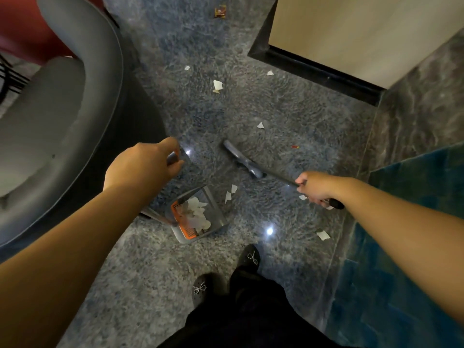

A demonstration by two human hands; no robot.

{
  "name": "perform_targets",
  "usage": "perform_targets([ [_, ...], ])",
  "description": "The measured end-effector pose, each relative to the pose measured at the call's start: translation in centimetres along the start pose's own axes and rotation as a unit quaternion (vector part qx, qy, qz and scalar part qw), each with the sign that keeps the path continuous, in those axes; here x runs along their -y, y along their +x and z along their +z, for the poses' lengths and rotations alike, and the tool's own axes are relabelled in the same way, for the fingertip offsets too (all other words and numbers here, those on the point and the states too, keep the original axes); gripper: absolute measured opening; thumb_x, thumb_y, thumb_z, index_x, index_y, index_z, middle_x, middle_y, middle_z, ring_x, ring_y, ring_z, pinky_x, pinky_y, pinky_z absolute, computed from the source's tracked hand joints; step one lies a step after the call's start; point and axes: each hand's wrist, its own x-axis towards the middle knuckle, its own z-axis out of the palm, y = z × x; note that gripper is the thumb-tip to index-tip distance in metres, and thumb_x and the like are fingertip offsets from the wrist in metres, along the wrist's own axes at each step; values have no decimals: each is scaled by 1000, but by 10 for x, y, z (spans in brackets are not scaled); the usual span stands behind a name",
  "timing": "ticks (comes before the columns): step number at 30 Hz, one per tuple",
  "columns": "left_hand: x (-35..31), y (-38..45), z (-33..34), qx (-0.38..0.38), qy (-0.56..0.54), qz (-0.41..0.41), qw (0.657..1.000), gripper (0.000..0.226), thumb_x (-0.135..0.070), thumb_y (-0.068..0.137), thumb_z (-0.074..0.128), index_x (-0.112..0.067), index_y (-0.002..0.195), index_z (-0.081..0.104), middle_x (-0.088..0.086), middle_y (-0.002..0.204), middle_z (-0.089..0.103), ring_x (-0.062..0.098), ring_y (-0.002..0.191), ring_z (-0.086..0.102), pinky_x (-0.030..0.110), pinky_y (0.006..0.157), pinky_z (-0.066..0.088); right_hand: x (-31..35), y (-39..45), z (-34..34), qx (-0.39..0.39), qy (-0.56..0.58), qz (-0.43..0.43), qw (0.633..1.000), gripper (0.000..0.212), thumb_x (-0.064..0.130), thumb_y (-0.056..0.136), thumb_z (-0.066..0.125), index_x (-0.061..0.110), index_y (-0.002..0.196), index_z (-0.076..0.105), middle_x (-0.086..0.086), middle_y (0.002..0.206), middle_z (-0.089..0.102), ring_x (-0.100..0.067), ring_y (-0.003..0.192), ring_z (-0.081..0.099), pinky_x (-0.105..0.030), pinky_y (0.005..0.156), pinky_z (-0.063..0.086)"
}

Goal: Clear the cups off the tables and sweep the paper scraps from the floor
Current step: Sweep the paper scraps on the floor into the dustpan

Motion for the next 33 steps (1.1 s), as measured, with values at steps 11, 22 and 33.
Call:
perform_targets([
  [11, 25, -11, 7, -27, -12, 13, 999, 14, -44, 94, 52, -32, 98, 47, -1, 60, 51, 18, 49, 52, 27, 42, 44, -3, -48, 105, 55, 5, -32, 998, 29, 29, 99, 48, 24, 128, 46, 0, 87, 54, -14, 65, 56, -25, 49, 47],
  [22, 58, -70, 23, -42, -30, 36, 998, 18, -48, 93, 53, -32, 94, 46, -4, 59, 50, 16, 49, 50, 29, 42, 45, 17, -120, 194, 36, 221, -22, 974, 27, 25, 96, 53, 28, 124, 51, -8, 66, 55, -11, 41, 47, -19, 39, 40],
  [33, 66, -98, 9, -38, -146, 80, 985, 15, -43, 89, 63, -34, 96, 53, 1, 76, 62, 20, 66, 60, 39, 58, 55, 13, -171, 239, -74, 370, 34, 925, 23, 19, 98, 51, 21, 121, 50, -9, 64, 51, -13, 41, 45, -19, 37, 37],
])
